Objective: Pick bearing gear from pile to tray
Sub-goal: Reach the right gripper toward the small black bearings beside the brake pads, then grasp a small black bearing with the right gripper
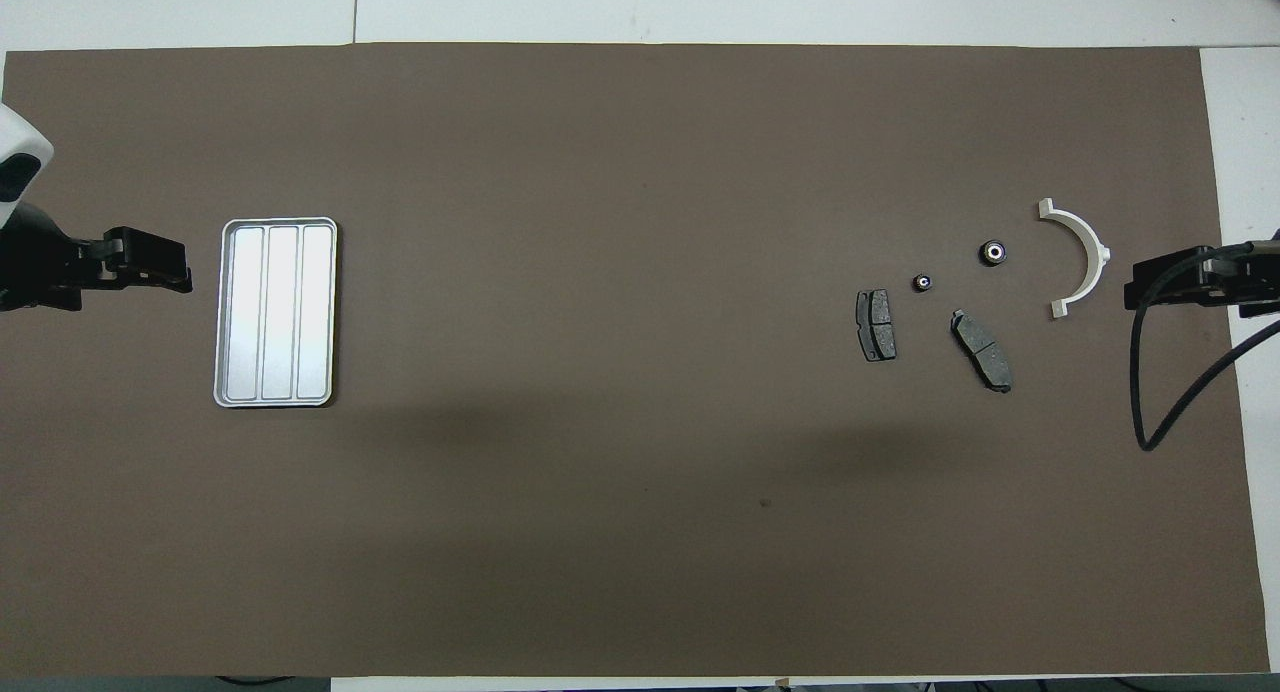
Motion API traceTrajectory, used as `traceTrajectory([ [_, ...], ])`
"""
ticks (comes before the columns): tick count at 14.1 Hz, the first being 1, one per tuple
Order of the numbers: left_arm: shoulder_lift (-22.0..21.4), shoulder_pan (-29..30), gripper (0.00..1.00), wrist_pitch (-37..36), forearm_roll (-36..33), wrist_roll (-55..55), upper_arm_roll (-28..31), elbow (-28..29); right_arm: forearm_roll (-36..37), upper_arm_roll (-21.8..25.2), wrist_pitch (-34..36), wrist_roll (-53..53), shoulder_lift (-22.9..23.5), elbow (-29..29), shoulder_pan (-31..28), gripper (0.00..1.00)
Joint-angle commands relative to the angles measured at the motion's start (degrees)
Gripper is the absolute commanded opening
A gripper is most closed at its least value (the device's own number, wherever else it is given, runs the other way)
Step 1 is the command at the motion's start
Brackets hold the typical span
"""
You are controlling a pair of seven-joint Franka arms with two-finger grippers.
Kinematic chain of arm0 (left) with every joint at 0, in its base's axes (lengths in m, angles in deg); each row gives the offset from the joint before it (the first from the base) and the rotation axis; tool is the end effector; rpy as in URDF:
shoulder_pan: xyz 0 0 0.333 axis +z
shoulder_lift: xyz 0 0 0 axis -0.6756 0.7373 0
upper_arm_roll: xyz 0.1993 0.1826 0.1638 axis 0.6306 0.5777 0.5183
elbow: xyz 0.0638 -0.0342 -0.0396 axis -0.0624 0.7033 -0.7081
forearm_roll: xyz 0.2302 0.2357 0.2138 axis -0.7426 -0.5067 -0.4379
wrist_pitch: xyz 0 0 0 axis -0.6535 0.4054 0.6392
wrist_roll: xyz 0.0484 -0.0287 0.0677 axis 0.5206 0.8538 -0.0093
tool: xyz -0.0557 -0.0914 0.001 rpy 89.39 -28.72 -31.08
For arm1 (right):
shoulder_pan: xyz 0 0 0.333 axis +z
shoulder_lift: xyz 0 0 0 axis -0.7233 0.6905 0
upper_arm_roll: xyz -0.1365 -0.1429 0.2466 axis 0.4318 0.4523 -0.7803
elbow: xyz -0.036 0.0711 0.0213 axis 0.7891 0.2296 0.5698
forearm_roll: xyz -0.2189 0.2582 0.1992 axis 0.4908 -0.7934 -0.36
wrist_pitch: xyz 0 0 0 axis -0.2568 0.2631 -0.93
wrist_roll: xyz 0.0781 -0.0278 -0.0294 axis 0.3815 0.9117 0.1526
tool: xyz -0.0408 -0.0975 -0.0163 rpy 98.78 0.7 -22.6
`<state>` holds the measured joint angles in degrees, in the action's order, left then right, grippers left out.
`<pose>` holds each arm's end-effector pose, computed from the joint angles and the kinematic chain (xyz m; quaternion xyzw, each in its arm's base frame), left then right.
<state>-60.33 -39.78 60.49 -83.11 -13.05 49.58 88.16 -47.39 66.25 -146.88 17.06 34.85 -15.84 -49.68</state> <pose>0.5518 -0.0348 0.5899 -0.9991 -0.0424 -0.0038 0.0045 0.5346 -0.0378 0.5987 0.9986 -0.0517 -0.0103 0.0028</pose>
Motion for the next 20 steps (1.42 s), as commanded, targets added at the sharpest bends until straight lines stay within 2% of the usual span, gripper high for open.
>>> traceTrajectory([
  [1,-1.27,0.27,1.0,0.09,0.48,-0.33,-0.19,0.94,0.5,-0.33,-1.11,1.05,-0.54,-1.18,-0.6,1.0],
  [4,-1.27,0.27,1.0,0.09,0.48,-0.33,-0.19,0.94,-0.55,-0.33,-1.2,0.96,-0.37,-1.09,-0.86,1.0],
  [6,-1.27,0.27,1.0,0.09,0.56,-0.33,-0.19,0.94,-0.56,-0.33,-4.25,1.22,1.38,-0.83,-1.12,1.0],
  [8,-1.27,0.27,1.0,0.09,0.56,-0.33,-0.19,0.94,-0.47,-0.33,-7.07,2.53,5.85,0.66,-1.3,0.99],
  [13,-1.27,0.27,1.0,0.09,0.48,-0.33,-0.19,0.94,-0.38,-0.24,-22.09,8.33,18.07,-0.56,-3.06,0.95],
  [16,-1.27,0.27,1.0,0.09,0.48,-0.33,-0.19,0.94,-0.03,-0.24,-24.57,8.43,21.86,-1.09,-2.89,0.94],
  [20,-1.27,0.27,1.0,0.09,0.56,-0.33,-0.19,0.94,-0.03,-0.24,-31.33,8.16,25.29,-3.29,-1.83,0.93],
])
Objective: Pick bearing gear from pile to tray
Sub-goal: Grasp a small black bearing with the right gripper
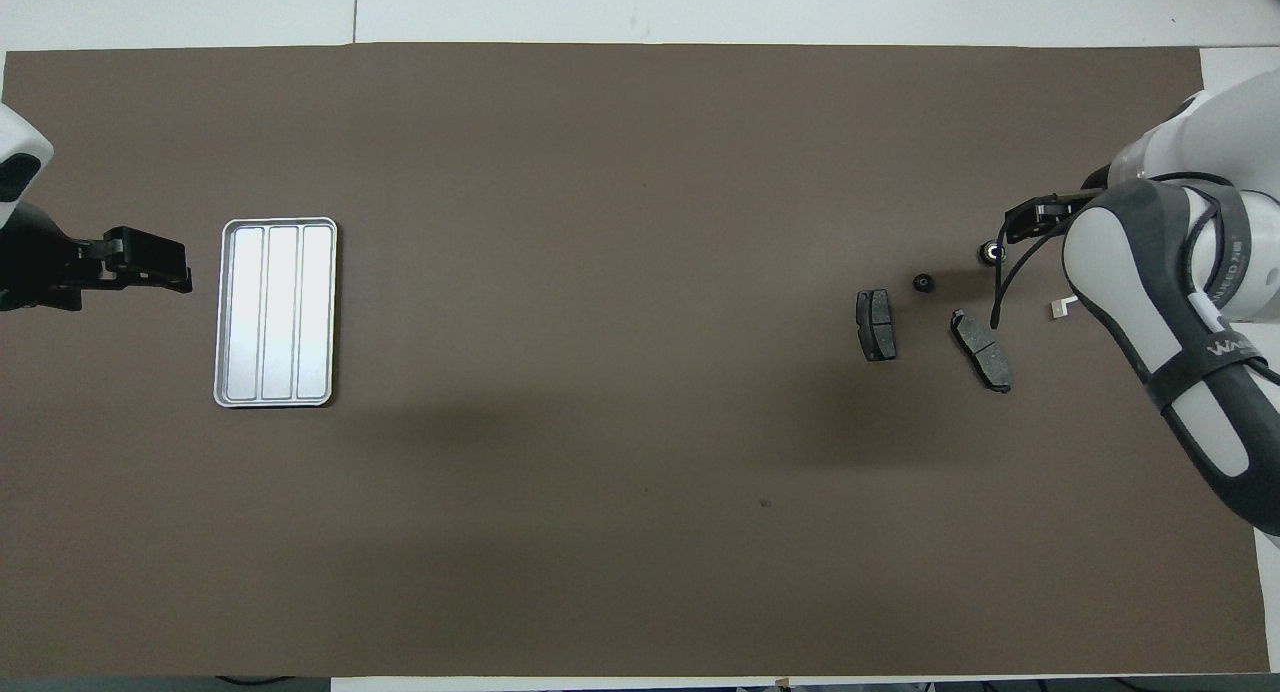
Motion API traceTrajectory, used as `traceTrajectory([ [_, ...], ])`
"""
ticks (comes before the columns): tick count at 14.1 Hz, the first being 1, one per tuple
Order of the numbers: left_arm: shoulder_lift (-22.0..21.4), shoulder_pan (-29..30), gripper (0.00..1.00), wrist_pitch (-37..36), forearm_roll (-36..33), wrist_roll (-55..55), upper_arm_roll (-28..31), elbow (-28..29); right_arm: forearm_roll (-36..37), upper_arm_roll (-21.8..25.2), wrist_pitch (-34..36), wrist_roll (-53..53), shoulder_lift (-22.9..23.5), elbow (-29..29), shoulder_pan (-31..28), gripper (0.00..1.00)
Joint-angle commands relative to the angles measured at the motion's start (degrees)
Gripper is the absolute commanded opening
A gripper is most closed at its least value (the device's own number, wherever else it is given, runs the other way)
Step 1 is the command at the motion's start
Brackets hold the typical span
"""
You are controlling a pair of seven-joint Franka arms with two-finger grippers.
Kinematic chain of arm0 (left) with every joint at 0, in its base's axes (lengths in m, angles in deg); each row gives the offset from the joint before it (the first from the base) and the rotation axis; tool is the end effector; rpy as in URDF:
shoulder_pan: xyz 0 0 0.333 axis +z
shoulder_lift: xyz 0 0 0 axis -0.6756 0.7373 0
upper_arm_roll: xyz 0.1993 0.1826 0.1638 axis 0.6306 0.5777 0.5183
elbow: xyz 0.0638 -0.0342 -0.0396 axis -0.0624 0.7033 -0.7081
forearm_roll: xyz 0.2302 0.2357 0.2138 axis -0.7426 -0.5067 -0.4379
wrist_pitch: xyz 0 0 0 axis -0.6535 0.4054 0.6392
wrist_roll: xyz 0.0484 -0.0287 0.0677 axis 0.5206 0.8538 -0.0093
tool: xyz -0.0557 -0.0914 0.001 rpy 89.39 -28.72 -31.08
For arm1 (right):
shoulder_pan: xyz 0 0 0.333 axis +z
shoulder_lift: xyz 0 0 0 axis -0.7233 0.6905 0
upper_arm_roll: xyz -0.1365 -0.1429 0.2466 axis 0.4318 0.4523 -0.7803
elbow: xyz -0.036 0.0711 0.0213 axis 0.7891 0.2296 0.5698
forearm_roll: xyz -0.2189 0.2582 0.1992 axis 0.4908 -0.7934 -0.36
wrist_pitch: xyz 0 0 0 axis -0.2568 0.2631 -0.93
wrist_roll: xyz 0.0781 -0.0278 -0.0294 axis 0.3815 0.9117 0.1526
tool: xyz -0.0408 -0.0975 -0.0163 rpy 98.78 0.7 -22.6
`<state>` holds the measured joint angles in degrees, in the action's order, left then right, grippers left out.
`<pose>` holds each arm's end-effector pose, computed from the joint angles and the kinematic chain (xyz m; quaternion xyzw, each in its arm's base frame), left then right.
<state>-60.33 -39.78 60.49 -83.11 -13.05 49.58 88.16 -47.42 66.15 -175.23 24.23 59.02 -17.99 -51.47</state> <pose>0.5518 -0.0348 0.5899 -0.9991 -0.0424 -0.0038 0.0045 0.6460 -0.0636 0.3706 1.0000 -0.0023 0.0071 0.0048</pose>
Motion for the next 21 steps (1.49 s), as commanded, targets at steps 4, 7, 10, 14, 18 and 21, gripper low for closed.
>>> traceTrajectory([
  [4,-1.27,0.27,1.0,0.09,0.48,-0.33,-0.19,0.94,0.09,-0.14,-8.43,1.35,5.26,-1.14,-0.13,0.93],
  [7,-1.27,0.27,1.0,0.09,0.56,-0.33,-0.19,0.94,0.09,-0.14,-9.06,1.35,6.23,-1.14,-0.04,0.93],
  [10,-1.27,0.27,1.0,0.09,0.56,-0.33,-0.19,0.94,0.09,-0.23,-9.06,1.35,7.02,-1.23,0.13,0.93],
  [14,-1.27,0.27,1.0,0.09,0.48,-0.33,-0.19,0.94,0.09,-0.4,-9.06,1.44,7.11,-2.37,0.13,0.93],
  [18,-1.27,0.27,1.0,0.09,0.48,-0.33,-0.19,0.94,0.09,-0.49,-7.92,1.44,6.85,-2.46,0.13,0.19],
  [21,-1.27,0.27,1.0,0.09,0.48,-0.33,-0.19,0.94,0.09,-0.49,-8.0,1.44,6.59,-3.16,0.13,0.0],
])
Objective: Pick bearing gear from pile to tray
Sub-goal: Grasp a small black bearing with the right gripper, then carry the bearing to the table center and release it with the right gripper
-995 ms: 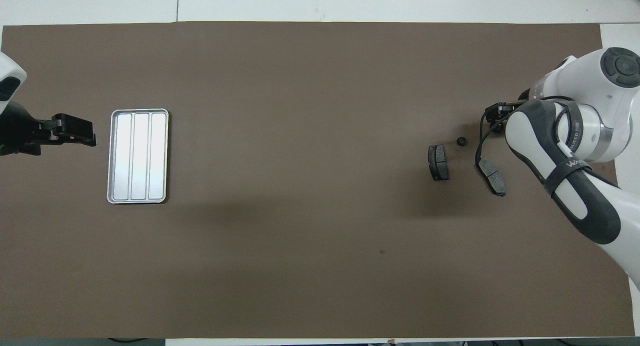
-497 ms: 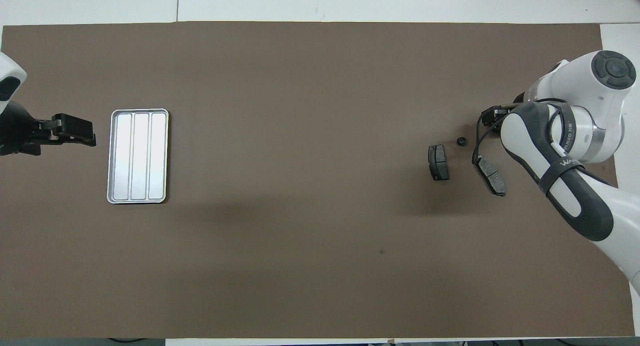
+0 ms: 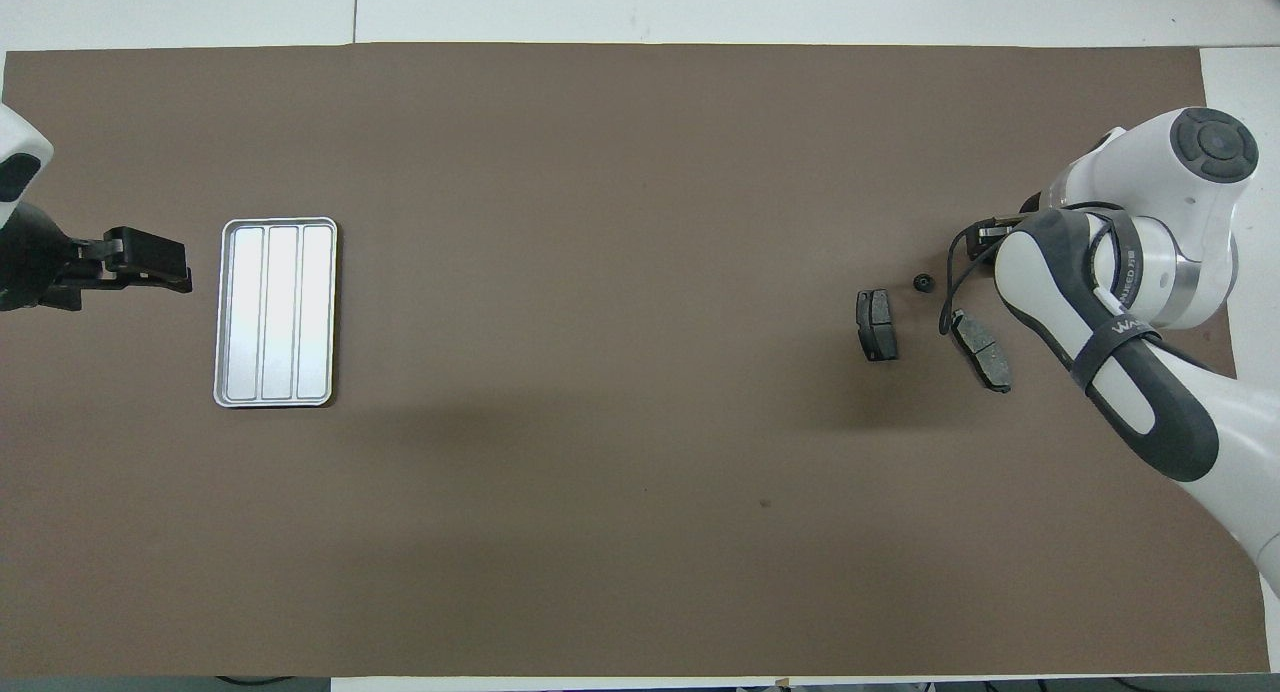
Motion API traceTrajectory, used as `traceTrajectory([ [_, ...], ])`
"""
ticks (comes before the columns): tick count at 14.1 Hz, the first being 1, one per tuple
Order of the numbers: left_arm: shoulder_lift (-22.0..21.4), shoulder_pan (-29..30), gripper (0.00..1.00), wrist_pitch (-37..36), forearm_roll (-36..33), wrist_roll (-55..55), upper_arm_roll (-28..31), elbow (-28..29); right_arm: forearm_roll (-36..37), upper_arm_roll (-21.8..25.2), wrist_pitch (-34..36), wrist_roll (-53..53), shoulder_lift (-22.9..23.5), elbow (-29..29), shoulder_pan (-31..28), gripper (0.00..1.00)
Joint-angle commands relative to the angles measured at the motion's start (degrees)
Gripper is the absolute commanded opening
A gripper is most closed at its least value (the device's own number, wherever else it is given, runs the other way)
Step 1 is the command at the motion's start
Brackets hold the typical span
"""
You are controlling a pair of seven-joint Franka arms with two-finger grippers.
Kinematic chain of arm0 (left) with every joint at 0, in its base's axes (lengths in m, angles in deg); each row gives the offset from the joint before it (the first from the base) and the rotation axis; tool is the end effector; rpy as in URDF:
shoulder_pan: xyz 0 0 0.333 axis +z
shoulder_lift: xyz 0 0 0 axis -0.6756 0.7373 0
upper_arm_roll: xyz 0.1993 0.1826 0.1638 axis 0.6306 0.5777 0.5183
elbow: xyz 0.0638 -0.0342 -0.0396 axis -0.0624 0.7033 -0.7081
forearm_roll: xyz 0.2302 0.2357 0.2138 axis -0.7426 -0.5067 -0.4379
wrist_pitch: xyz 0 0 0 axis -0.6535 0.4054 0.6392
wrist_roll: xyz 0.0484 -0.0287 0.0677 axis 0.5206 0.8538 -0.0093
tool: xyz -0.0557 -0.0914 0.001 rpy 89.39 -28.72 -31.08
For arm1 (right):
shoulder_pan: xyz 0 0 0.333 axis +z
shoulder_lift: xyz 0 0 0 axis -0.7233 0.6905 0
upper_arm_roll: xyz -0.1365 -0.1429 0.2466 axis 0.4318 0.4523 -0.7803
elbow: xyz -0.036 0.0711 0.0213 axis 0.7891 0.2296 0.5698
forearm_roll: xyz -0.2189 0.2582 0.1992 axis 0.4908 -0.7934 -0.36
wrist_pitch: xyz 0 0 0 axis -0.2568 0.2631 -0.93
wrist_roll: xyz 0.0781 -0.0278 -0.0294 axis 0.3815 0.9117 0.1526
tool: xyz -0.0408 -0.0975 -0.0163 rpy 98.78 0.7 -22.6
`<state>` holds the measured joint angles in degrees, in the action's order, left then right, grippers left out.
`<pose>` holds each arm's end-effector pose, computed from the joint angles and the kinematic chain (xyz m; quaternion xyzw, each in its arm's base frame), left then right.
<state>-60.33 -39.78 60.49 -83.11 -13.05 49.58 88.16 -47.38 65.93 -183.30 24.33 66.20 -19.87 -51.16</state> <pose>0.5518 -0.0348 0.5899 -0.9991 -0.0424 -0.0038 0.0045 0.6524 -0.0583 0.2865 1.0000 0.0038 -0.0015 0.0036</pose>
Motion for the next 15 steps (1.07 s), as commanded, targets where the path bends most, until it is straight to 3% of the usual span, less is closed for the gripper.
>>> traceTrajectory([
  [1,-1.27,0.27,1.0,0.09,0.56,-0.33,-0.19,0.94,0.22,-0.28,0.15,1.34,-0.6,-1.28,-0.18,0.0],
  [3,-1.27,0.27,1.0,0.09,0.48,-0.33,-0.19,0.94,0.31,-0.45,0.67,1.25,-1.03,-0.84,-0.09,0.0],
  [5,-1.27,0.27,1.0,0.09,0.48,-0.33,-0.19,0.94,0.22,-0.63,5.57,-0.06,-3.4,1.43,2.09,0.0],
  [9,-1.27,0.27,1.0,0.09,0.48,-0.33,-0.19,0.94,-0.4,-0.8,18.93,-7.33,-6.04,12.76,5.78,0.0],
  [11,-1.27,0.27,1.0,0.09,0.48,-0.33,-0.19,0.94,-0.48,-0.89,24.38,-14.09,-6.83,17.34,10.08,0.0],
  [15,-1.27,0.27,1.0,0.09,0.56,-0.33,-0.19,0.94,0.22,-0.98,28.63,-33.07,-9.47,18.15,25.36,0.0],
])
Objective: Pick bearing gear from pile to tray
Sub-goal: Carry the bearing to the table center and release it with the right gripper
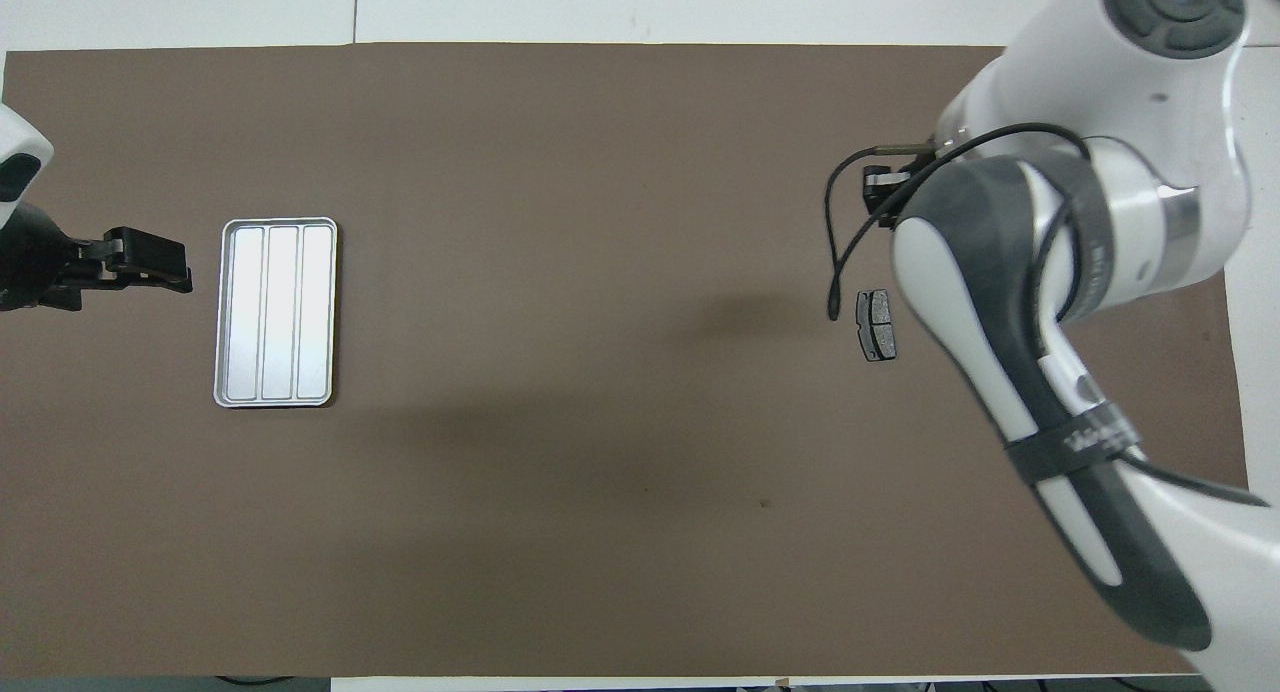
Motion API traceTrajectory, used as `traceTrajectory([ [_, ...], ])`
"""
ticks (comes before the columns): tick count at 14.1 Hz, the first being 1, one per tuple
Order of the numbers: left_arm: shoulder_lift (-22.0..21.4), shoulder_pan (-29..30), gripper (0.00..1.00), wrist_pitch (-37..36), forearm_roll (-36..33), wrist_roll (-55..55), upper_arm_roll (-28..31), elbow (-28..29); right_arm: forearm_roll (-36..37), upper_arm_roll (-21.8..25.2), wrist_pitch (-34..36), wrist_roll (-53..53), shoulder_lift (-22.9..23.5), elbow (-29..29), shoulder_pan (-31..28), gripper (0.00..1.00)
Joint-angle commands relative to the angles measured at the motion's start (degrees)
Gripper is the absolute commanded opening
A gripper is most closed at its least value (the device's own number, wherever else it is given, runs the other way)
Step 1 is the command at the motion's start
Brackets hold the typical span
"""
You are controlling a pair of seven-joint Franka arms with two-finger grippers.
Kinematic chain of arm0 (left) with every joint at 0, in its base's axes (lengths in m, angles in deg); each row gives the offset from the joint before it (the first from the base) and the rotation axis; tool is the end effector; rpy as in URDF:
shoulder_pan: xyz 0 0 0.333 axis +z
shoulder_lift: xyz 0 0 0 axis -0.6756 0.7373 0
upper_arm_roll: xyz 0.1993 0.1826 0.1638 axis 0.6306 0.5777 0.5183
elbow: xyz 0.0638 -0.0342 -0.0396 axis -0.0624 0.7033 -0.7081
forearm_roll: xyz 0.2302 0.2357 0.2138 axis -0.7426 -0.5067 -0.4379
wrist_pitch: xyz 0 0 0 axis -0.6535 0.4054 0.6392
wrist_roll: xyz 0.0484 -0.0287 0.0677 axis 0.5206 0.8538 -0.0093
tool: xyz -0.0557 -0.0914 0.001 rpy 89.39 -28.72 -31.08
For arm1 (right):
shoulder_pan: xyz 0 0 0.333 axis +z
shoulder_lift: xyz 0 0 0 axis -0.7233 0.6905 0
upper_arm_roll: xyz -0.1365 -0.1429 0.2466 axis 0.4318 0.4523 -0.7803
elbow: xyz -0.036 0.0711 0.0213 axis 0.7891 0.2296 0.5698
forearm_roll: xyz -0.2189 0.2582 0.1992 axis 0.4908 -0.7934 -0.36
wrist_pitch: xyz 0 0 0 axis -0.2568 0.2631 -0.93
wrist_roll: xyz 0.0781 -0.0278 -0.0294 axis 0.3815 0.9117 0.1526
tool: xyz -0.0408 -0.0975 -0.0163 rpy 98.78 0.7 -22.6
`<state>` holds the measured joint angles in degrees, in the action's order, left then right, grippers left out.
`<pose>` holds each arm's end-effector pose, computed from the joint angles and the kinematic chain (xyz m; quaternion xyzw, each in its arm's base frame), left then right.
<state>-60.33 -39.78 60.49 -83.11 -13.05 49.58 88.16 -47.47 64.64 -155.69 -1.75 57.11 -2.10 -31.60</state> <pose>0.5518 -0.0348 0.5899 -0.9991 -0.0424 -0.0038 0.0045 0.6330 0.1763 0.4939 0.9990 -0.0442 -0.0074 0.0022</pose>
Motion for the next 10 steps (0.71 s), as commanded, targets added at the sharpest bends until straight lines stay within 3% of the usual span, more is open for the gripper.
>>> traceTrajectory([
  [1,-1.27,0.27,1.0,0.09,0.48,-0.33,-0.19,0.94,-0.04,0.14,0.5,-12.08,-0.38,0.29,9.15,0.0],
  [3,-1.27,0.27,1.0,0.09,0.48,-0.33,-0.19,0.94,0.4,0.13,-0.64,-16.78,0.49,-0.32,14.43,0.0],
  [7,-1.27,0.27,1.0,0.09,0.48,-0.33,-0.19,0.94,0.31,0.05,-13.28,-18.2,1.81,-9.98,16.12,0.0],
  [10,-1.27,0.27,1.0,0.09,0.56,-0.33,-0.19,0.94,0.48,0.05,-15.94,-18.64,4.01,-10.61,17.43,0.0],
])
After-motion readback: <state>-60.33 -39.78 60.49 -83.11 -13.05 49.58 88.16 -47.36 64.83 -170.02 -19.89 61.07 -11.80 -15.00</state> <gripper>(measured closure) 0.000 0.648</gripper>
